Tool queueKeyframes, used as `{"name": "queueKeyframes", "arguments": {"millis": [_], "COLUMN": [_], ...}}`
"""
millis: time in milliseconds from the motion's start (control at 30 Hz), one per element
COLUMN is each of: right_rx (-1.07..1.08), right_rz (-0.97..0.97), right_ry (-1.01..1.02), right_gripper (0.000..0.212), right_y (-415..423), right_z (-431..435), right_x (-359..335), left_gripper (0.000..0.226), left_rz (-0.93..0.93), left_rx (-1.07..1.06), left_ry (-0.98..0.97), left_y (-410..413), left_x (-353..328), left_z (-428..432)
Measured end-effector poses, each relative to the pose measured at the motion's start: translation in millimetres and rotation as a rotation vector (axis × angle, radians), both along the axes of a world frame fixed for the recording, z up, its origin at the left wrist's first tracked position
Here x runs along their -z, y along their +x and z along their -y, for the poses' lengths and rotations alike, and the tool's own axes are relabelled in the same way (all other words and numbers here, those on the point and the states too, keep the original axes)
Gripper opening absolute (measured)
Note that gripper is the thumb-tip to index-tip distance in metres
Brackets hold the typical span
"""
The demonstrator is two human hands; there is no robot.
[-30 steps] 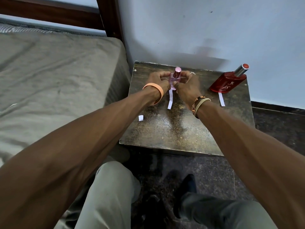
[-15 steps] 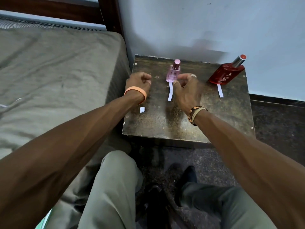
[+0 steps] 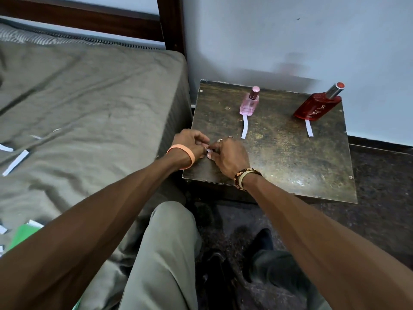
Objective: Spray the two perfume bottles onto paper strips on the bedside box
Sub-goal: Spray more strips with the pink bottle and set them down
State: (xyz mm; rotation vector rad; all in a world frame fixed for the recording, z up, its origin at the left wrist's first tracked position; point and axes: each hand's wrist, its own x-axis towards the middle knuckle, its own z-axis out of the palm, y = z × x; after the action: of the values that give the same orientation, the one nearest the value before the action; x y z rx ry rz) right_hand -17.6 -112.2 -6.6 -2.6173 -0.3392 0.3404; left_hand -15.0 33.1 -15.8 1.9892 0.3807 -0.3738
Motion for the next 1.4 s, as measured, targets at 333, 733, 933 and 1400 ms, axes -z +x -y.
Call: {"name": "queueKeyframes", "arguments": {"millis": [333, 733, 933, 1400], "right_rx": [0.033, 0.676, 0.773, 0.684], "right_rz": [0.068, -0.094, 0.042, 0.062], "right_ry": [0.049, 0.410, 0.093, -0.084], "right_gripper": [0.022, 0.012, 0.015, 0.019], "right_y": [-15.7, -51.1, -65.3, -68.0], "right_z": [8.4, 146.2, 248.5, 301.9], "right_x": [-3.0, -36.9, -30.2, 0.4], "left_gripper": [0.020, 0.017, 0.035, 0.041], "left_rz": [-0.270, -0.189, -0.110, -0.126], "left_rx": [-0.221, -0.031, 0.173, 0.296], "left_ry": [-0.473, -0.563, -0.407, -0.308], "left_y": [-8.9, -27.7, -41.0, -22.6], "left_x": [-25.0, -48.8, -28.1, 11.5], "left_z": [11.5, 168.5, 289.1, 337.3]}}
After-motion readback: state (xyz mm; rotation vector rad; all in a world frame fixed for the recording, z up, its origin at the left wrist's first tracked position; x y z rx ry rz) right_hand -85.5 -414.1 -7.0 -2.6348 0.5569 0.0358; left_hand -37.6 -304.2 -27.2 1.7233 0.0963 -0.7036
